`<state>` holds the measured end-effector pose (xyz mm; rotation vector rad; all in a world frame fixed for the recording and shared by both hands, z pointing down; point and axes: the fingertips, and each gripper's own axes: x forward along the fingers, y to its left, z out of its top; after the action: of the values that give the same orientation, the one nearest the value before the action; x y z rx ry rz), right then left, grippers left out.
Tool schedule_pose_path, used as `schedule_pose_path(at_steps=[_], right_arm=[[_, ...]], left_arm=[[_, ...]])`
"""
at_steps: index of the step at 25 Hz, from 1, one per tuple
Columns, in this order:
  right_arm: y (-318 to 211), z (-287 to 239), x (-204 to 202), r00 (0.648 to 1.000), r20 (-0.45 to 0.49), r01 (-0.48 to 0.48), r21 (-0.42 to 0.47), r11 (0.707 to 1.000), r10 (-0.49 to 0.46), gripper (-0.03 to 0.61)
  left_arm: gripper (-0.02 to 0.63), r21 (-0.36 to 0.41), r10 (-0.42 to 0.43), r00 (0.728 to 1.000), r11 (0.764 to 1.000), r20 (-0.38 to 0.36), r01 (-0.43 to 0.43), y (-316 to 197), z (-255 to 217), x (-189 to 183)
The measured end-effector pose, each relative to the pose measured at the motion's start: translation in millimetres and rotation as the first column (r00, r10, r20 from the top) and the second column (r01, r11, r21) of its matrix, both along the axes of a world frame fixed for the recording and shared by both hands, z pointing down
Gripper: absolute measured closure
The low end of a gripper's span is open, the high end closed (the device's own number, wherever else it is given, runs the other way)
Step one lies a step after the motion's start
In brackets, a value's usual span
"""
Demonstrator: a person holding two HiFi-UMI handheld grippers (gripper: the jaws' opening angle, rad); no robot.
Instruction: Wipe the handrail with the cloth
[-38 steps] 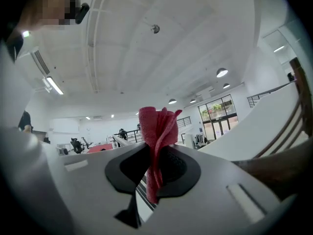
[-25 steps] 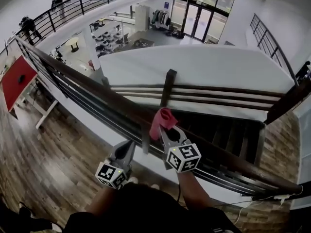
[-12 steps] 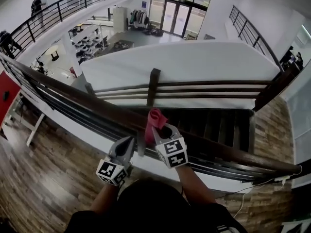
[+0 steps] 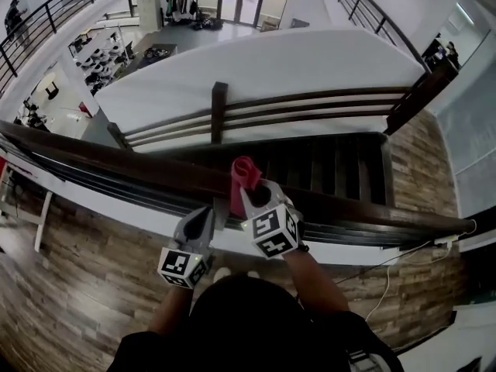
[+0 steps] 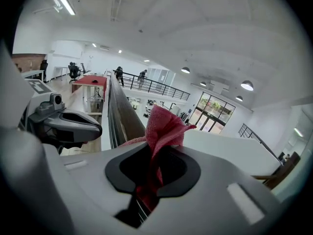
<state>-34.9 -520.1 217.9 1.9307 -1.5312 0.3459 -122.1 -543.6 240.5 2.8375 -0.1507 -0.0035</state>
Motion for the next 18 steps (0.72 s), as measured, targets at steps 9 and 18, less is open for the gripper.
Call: schedule_pose_path(at_steps=[9,18], right_arm=[[24,-4,11,0.992,-0.007,-0.125,0.011,0.992,0.125,0.535],[61,-2,30,0.972,0.005,-0.236,0.033,0.971,0.236,0.535]], left_arm=[[0.614,-0.009,0.16,0.987,0.987,0.029,-0.16,24,11,13],[0.614,-0.008,0.301,0.953,0.954,0.028,-0.3,66,12,24]])
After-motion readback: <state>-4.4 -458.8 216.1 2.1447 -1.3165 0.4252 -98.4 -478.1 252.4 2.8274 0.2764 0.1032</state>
